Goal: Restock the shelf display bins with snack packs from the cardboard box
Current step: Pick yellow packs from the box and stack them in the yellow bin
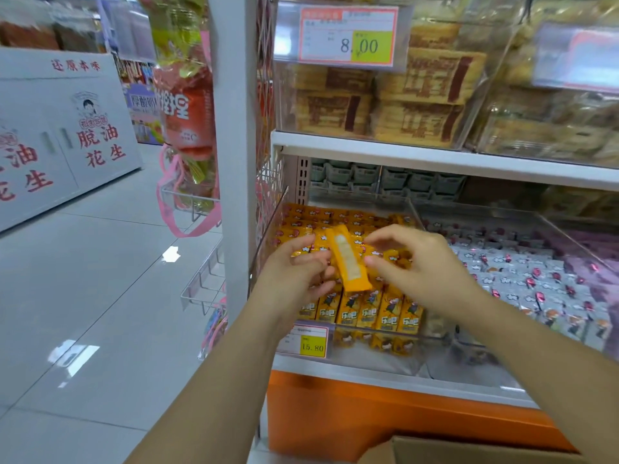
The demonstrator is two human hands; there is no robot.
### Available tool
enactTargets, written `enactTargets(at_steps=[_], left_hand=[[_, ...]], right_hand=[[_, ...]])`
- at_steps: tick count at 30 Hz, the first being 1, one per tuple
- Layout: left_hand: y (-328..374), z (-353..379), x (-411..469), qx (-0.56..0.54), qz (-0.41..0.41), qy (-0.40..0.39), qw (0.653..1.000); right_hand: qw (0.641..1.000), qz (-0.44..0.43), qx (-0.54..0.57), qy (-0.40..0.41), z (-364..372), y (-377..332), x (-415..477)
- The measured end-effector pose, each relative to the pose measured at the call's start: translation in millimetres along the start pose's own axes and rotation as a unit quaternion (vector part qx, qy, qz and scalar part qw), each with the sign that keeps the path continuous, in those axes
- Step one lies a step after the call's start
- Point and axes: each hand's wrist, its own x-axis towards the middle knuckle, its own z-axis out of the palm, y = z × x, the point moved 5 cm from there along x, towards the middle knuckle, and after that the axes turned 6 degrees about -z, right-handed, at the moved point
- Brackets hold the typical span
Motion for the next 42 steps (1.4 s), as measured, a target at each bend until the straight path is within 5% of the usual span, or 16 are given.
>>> enactTargets(at_steps=[3, 13, 20, 29, 33, 35, 38, 42], left_hand=[[-1.8, 3.0, 4.5, -0.018, -0.013, -0.003, 1.0], [-10.2, 15.4, 8.1, 0.135, -0.014, -0.048, 0.99], [-1.8, 6.7, 7.7, 0.302, 0.045, -0.04, 0.952], [5.9, 3.4, 0.3, 0.321, 0.085, -0.019, 0.943], [10.4, 6.6, -1.8, 0.297, 0.086, -0.014, 0.951], [8.3, 14.2, -3.2, 0.202, 0.044, -0.043, 0.977], [4.0, 25.4, -6.3, 0.025, -0.037, -0.089, 0.995], [4.1, 18.1, -9.2, -0.012, -0.035, -0.085, 0.996]], right_hand=[[0.984, 0.083, -0.151, -0.044, -9.7, 28.1, 12.2], [0.91, 0.153, -0.348, -0.164, -6.4, 62.2, 24.0], [0.903, 0.108, -0.398, -0.12, -6.4, 50.5, 24.9], [0.935, 0.088, -0.341, -0.034, -9.6, 46.7, 18.5], [0.965, 0.029, -0.241, 0.097, -21.1, 18.7, 6.3], [0.968, -0.035, -0.203, 0.141, -19.3, -4.9, -3.7], [0.963, -0.165, -0.171, 0.128, -5.0, -36.3, -18.4], [0.942, -0.293, -0.144, 0.082, 8.9, -52.8, -26.0]])
